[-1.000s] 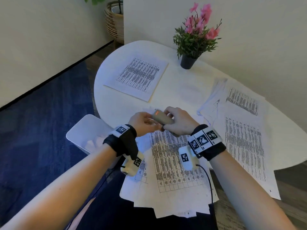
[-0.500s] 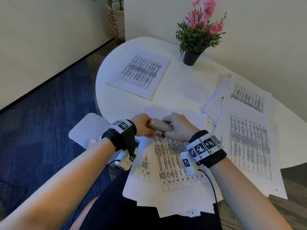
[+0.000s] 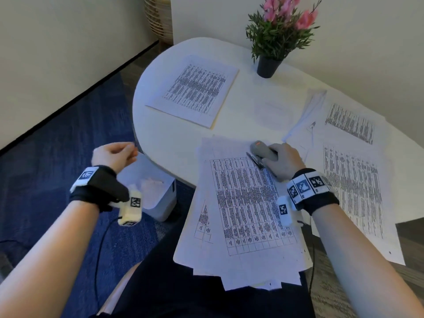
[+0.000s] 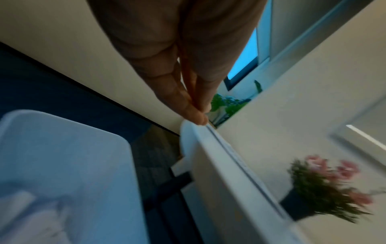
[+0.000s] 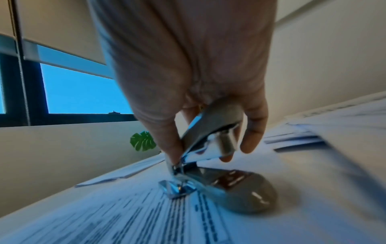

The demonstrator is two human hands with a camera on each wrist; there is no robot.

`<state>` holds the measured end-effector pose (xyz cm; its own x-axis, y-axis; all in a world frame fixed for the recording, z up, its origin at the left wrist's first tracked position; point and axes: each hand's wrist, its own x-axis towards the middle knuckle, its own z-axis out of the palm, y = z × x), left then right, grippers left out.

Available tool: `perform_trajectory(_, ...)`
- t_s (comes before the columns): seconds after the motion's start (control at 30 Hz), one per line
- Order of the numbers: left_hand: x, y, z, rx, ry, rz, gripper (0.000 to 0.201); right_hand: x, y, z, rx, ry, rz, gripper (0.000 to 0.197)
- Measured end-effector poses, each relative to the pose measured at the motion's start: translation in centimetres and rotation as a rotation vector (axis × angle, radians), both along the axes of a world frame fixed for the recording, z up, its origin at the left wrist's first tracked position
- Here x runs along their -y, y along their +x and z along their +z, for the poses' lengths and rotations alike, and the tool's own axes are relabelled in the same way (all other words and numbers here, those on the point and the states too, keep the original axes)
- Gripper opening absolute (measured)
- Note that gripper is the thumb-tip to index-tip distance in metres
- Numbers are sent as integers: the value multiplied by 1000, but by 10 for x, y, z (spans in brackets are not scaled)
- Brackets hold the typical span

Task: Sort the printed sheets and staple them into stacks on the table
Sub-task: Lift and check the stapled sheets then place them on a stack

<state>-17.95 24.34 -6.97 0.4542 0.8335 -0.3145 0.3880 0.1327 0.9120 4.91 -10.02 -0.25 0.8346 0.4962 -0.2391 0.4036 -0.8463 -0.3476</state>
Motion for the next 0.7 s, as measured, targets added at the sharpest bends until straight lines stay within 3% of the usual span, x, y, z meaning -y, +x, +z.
perform_trajectory(0.1, -15, -17, -33, -114, -78, 41, 16, 14, 2, 1, 17, 54, -59, 53)
perform_trajectory(0.2, -11, -14, -48, -202, -90, 6, 22, 33, -6, 5, 96, 186, -123, 50)
perform_trajectory(0.3, -3, -5, -40, -373, 34, -81, 25, 53, -20, 7, 126, 238, -158, 45)
perform_trajectory(0.43, 10, 4, -13, -479, 124, -188, 23, 71, -36, 1, 87, 228, -202, 46)
perform_trajectory(0.57, 53, 4, 21, -414, 253, -327, 17, 70, -43, -6, 31, 208, -178, 59)
perform_trajectory(0.7, 115, 6, 32, -342, 3, -570, 27, 53, -36, -7, -13, 203, -161, 62)
